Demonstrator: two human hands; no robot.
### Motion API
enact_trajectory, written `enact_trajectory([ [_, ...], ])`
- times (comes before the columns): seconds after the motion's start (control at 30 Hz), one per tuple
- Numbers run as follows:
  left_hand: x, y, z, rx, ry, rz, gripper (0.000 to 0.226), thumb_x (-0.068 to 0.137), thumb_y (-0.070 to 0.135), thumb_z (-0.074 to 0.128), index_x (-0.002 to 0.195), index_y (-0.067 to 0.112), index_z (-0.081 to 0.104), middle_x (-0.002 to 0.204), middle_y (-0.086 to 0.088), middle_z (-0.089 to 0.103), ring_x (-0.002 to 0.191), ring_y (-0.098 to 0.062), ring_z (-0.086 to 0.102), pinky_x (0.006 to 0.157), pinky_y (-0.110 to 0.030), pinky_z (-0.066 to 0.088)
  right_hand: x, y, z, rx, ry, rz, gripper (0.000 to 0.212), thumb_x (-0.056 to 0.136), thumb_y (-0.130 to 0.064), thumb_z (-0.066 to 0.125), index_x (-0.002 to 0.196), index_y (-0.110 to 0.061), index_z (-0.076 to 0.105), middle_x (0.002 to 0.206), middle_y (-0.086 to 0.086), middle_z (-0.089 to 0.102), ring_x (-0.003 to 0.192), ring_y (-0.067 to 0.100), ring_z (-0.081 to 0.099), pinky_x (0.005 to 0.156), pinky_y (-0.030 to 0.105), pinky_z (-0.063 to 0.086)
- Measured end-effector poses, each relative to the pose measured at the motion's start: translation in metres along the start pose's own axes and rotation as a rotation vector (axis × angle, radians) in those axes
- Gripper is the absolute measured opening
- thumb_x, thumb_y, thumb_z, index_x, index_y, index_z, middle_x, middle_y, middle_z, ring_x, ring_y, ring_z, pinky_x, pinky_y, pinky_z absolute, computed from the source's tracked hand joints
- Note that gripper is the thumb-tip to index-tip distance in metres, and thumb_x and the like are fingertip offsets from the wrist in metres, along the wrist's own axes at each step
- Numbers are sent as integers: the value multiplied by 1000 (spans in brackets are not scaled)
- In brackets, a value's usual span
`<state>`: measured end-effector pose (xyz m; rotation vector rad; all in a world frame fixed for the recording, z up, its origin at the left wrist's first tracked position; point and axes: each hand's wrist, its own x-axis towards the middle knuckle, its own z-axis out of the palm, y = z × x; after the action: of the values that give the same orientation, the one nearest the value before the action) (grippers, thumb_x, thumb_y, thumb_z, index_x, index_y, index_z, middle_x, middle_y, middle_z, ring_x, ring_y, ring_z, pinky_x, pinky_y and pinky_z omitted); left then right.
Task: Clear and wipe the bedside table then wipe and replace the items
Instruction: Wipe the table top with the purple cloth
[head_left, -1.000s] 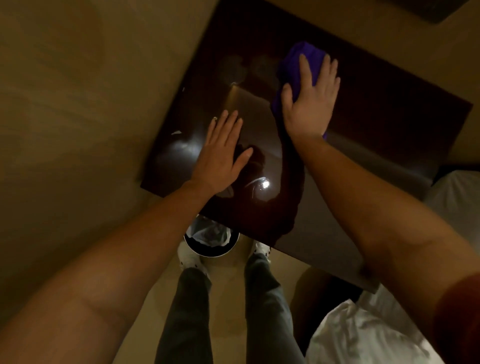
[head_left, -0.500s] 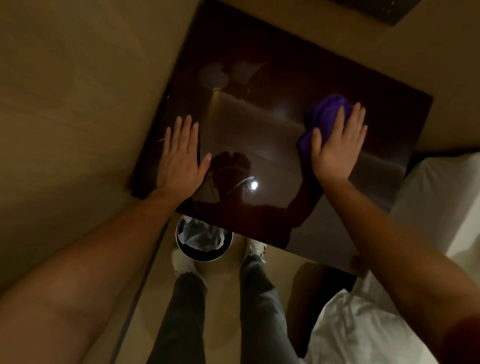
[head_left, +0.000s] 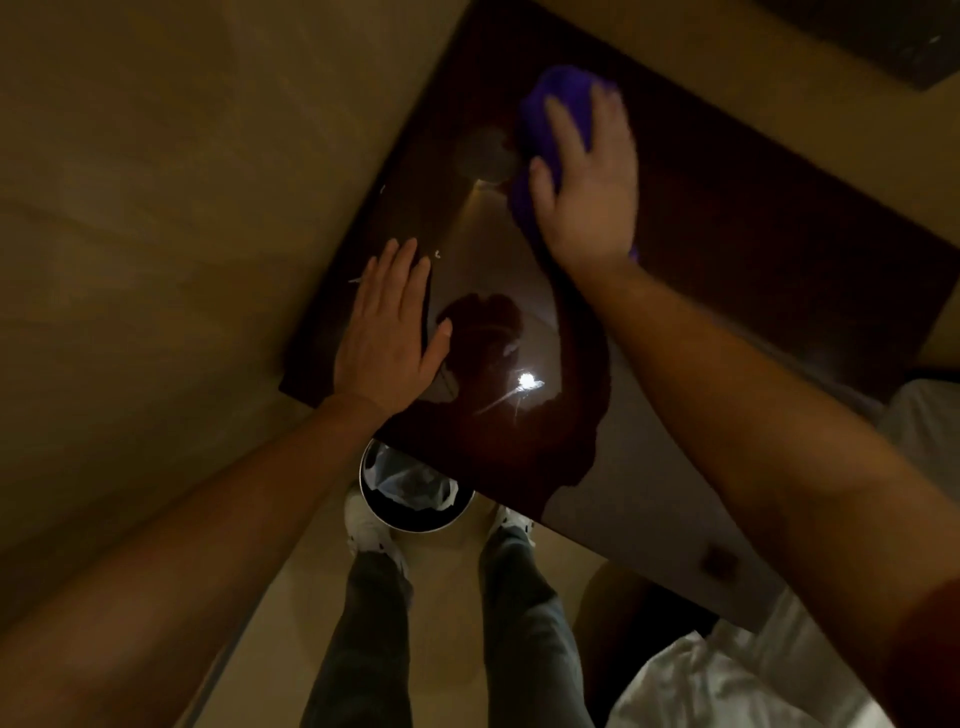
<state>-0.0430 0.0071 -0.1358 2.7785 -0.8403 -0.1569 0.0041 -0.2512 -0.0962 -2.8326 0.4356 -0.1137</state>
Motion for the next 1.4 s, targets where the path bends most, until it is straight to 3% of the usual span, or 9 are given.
enact_trajectory([
  [0.2, -2, 2, -2, -6, 10, 3, 70, 104, 46, 37, 157, 0, 26, 167, -19, 20, 157, -33, 14, 126, -51, 18, -100, -3, 7, 106, -19, -51, 59, 102, -40, 53, 155, -17, 42, 166, 23, 24, 156, 41, 18, 127, 50, 19],
  [0.33, -2, 5, -3, -6, -6, -2, 70, 105, 46, 35, 157, 0, 26, 167, -20, 20, 157, -33, 14, 126, -52, 19, -138, 33, 2, 64, -4, -4, 61, 104, -44, 51, 156, -15, 37, 166, 23, 23, 156, 40, 18, 127, 52, 21],
  [0.5, -4, 5, -1, 39, -34, -2, 69, 105, 47, 32, 156, 1, 28, 168, -20, 18, 158, -33, 12, 126, -52, 20, -73, 44, 4, 40, 103, 108, 61, 106, -43, 45, 156, -8, 38, 163, 29, 27, 153, 44, 24, 124, 51, 26],
  [0.6, -6, 4, 2, 23, -7, -26, 69, 105, 46, 34, 157, 1, 26, 168, -20, 18, 157, -33, 13, 127, -51, 18, -7, 28, 6, 51, 120, 136, 64, 105, -46, 40, 159, -14, 32, 165, 24, 25, 155, 40, 23, 126, 47, 23],
  [0.83, -5, 5, 3, -21, 58, -41, 70, 105, 47, 37, 157, 1, 25, 167, -20, 20, 156, -32, 18, 127, -47, 21, 69, -33, 19, 43, 42, -69, 59, 102, -48, 32, 156, -27, 39, 166, 14, 28, 156, 35, 21, 128, 42, 18],
  [0.97, -6, 6, -9, -211, 88, -71, 70, 103, 43, 44, 157, 1, 27, 168, -19, 17, 154, -32, 23, 124, -45, 28, 33, -56, 22, 22, -74, -349, 54, 101, -40, 42, 153, -25, 46, 164, 17, 31, 155, 38, 22, 128, 47, 18],
  [1.1, -13, 0, -24, -431, 255, -151, 65, 103, 33, 46, 155, -3, 30, 166, -24, 19, 154, -34, 23, 124, -41, 26, -25, -64, 19, 83, -111, -500, 50, 96, -30, 56, 144, -17, 58, 158, 24, 40, 150, 46, 30, 121, 57, 28],
  [1.2, -31, -14, -29, -392, 283, -228, 64, 102, 31, 47, 154, -2, 30, 165, -24, 21, 153, -33, 26, 124, -37, 25, -73, -55, 13, 118, -141, -545, 48, 95, -28, 61, 142, -15, 60, 157, 25, 41, 150, 46, 30, 120, 58, 29],
  [1.4, -75, -20, -11, -185, 107, -268, 73, 103, 43, 41, 158, 0, 22, 168, -19, 16, 156, -30, 15, 127, -47, 19, -128, 1, 3, 64, -134, -409, 53, 98, -35, 58, 148, -17, 52, 161, 24, 33, 152, 43, 26, 122, 59, 24],
])
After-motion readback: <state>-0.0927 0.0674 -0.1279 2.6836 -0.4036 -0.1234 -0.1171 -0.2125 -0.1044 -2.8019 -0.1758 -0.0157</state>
